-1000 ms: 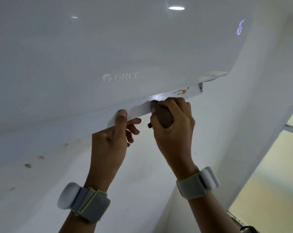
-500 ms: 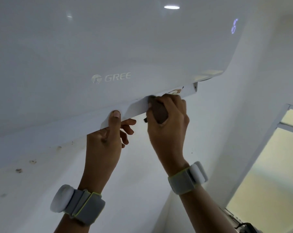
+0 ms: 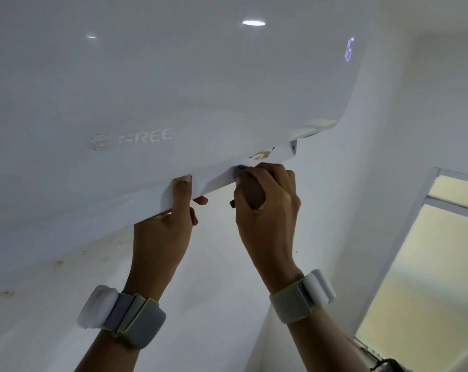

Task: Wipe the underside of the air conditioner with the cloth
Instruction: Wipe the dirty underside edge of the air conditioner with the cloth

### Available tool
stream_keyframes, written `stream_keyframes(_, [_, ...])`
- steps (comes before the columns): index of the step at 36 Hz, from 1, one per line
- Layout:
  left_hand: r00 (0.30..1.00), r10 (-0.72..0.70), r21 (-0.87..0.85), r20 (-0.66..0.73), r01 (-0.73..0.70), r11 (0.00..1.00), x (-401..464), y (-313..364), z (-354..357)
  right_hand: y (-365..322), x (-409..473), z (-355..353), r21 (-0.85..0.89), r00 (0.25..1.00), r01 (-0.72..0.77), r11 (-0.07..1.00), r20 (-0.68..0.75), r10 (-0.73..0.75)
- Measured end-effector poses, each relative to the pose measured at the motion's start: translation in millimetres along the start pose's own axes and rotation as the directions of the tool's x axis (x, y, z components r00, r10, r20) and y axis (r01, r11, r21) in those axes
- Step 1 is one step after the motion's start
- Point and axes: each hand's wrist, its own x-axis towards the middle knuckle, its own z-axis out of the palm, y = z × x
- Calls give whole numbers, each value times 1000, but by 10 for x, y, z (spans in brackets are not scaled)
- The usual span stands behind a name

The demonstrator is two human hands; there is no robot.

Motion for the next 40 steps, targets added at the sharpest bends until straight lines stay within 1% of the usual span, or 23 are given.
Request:
stream_keyframes(2, [1000,-4,-3,-19,4,1000,18,-22,68,60,80,55,11,994,-99,995,-45,99])
stream_keyframes(4, [1000,-10,-19,-25,10,1000,28,-43,137,67,110,130,13,990,-111,994,-86,112])
stream_keyframes(6, [1000,6,-28,-24,-7,1000,28,-39,169,24,39,167,3,993,-50,999,-103,50])
stream_keyframes(9, [999,18,-24,-29,-19,1000,41,-68,186,52,-89,113,-17,994,80,997,-78,-81])
stream_keyframes(11, [999,22,-15,-35,-23,1000,45,-79,190,169,-64,68,-38,993,104,994,-56,-106])
stream_keyframes(12, [999,29,-14,-38,-30,999,46,-78,193,239,-10,63,-43,996,75,996,-54,-77])
stream_keyframes(15, [998,53,-24,-33,-54,998,32,-64,198,331,193,111,-24,993,-77,997,-88,75])
stream_keyframes(16, [998,55,-29,-35,-56,998,30,-60,201,308,231,137,-24,990,-96,995,-102,93])
stream_keyframes(17, [998,51,-33,-40,-53,998,25,-59,200,267,234,157,-32,990,-89,996,-110,85])
stream_keyframes(19, [998,43,-41,-45,-45,998,17,-49,203,187,172,150,-33,993,-27,999,-113,23])
stream_keyframes(21, [998,37,-51,-54,-40,998,16,-34,204,180,61,96,-31,994,70,997,-87,-73])
stream_keyframes(23, [998,42,-57,-53,-45,997,12,-27,202,264,1,25,-51,990,132,990,-48,-135])
stream_keyframes(25, [998,45,-68,-45,-48,997,2,-13,198,381,61,-8,-72,994,99,992,-36,-102])
stream_keyframes(27, [998,45,-82,-42,-49,995,-14,11,205,448,188,14,-68,999,9,998,-53,-12])
stream_keyframes(29, [998,41,-101,-53,-47,994,-14,34,213,402,290,72,-52,996,-30,998,-81,26])
stream_keyframes(30, [998,40,-101,-55,-45,994,-14,32,215,348,302,98,-51,996,-19,999,-91,15])
stream_keyframes(32, [998,45,-80,-50,-49,996,-11,18,212,257,244,109,-50,993,58,997,-98,-63])
stream_keyframes(34, [997,59,-52,-45,-61,997,-5,4,199,237,130,70,-51,984,164,985,-68,-167])
stream_keyframes(36, [998,56,-54,-42,-58,997,-6,-3,199,312,74,10,-64,973,228,971,-25,-230])
stream_keyframes(38, [998,50,-65,-39,-53,996,-2,0,200,409,122,-10,-84,976,212,974,-22,-215])
stream_keyframes(40, [998,48,-73,-36,-51,996,-1,2,207,433,220,29,-91,991,112,990,-62,-118])
